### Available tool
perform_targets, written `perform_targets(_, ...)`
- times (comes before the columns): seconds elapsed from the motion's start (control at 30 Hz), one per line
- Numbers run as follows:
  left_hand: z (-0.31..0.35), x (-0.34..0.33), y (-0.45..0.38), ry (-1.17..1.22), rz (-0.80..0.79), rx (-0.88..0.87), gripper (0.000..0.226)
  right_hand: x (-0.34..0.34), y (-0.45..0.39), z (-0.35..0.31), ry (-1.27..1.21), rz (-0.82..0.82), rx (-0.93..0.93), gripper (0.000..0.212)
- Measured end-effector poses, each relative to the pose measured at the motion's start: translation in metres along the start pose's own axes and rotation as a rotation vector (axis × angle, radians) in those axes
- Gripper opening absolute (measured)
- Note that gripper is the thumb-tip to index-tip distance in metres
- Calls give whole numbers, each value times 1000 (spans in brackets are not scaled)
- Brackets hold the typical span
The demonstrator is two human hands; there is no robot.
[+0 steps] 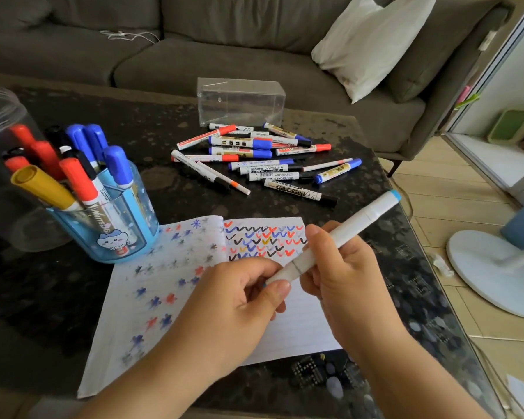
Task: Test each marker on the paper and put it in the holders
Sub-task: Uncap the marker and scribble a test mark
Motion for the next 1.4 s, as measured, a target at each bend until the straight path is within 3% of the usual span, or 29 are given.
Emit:
perform_targets(0.17,2,5,-3,20,29,-5,10,1,2,-7,8,-25,-11,30)
perform_targets(0.33,-13,16,-6,-43,68,34,6,13,-1,-22,82,26,-28,51)
perform_targets(0.43,-20,27,-6,-100,108,48,9,22,-3,-36,46,85,-8,32)
perform_targets(0.5,-17,37,-9,-193,146,30,11,20,-3,-44,103,77,35,27)
perform_targets(0.63,5,68,-1,-511,227,-84,26,3,14,-63,295,7,177,38)
perform_targets(0.7,17,94,25,-619,355,-85,32,-11,30,-76,321,-35,232,34)
perform_targets(0.8,23,136,91,-703,579,-63,17,-47,61,-93,370,-157,272,25)
perform_targets(0.93,-6,178,201,-804,775,123,21,-123,107,-88,363,-421,293,15)
perform_targets(1.0,-22,190,251,-830,812,268,17,-160,127,-74,395,-542,317,5)
perform_targets(1.17,-65,211,373,-807,894,619,15,-262,192,-6,629,-848,502,9)
perform_targets(1.33,-93,216,434,-778,898,753,9,-330,245,65,822,-1151,429,26)
perform_targets(1.4,-100,217,440,-785,877,786,10,-347,254,93,888,-1225,296,33)
Point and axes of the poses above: each hand's wrist, its own y-axis away from the middle knuckle, its own x-axis out of the back of the hand, z = x × y, the point moved 4 cm from there along -y, towards the middle knuckle, and after that the axes turned 9 degrees about -y, right-handed, at the moved point
